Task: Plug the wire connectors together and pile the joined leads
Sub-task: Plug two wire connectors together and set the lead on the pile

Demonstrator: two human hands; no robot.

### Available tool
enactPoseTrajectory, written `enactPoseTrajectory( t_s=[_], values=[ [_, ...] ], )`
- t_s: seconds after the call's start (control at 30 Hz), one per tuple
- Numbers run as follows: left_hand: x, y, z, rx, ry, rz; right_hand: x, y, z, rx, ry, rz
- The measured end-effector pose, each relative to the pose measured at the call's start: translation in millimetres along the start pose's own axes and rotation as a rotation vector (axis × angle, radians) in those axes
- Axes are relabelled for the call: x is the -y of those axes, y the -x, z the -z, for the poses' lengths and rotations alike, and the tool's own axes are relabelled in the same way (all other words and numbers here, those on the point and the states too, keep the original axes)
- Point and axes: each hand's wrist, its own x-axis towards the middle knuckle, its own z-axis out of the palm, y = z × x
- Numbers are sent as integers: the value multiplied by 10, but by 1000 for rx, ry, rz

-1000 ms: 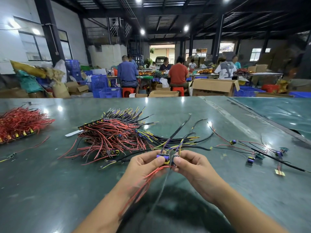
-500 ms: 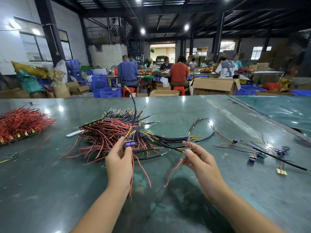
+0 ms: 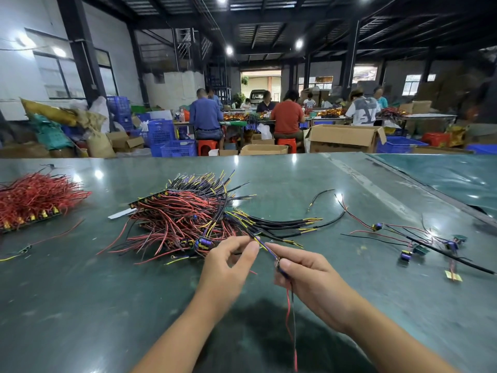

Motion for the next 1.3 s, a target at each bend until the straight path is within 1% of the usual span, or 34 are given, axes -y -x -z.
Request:
enactPoseTrajectory(
  t_s=[0.13, 0.23, 0.33, 0.43, 0.5, 0.57, 0.6, 0.67, 0.73, 0.8, 0.87, 0.97, 1.07, 1.23, 1.3],
  values=[
    [-3, -8, 1, 43, 202, 78, -2, 12, 5, 74, 7, 0],
    [14, -6, 8, 79, 279, 103, -23, 17, 29, 65, 71, 1],
    [18, -10, -11, 66, 266, 109, -44, 23, 40, 9, 280, 27],
    [52, -3, -46, -10, 224, 126, -83, 21, 9, -82, 497, 90],
    [65, 8, -79, -58, 200, 138, -119, 16, -11, -125, 655, 165],
    [80, 14, -103, -97, 202, 153, -141, 9, -15, -123, 804, 223],
    [82, 12, -107, -112, 213, 159, -146, -1, -21, -115, 823, 237],
    [79, 9, -104, -121, 249, 159, -165, -14, -41, -132, 724, 221],
    [67, -4, -95, -126, 286, 145, -180, -27, -55, -207, 557, 171],
    [61, -12, -83, -138, 333, 134, -177, -35, -44, -291, 490, 137],
    [62, -12, -76, -152, 367, 135, -170, -33, -10, -305, 516, 142],
    [68, -4, -76, -165, 409, 155, -179, -31, -7, -279, 578, 158],
    [52, 4, -87, -108, 444, 188, -209, -42, -13, -273, 579, 174],
    [36, -8, -70, -74, 404, 188, -187, -48, 21, -261, 515, 215],
    [47, -2, -75, -87, 378, 204, -172, -41, 28, -281, 601, 293]
  ],
)
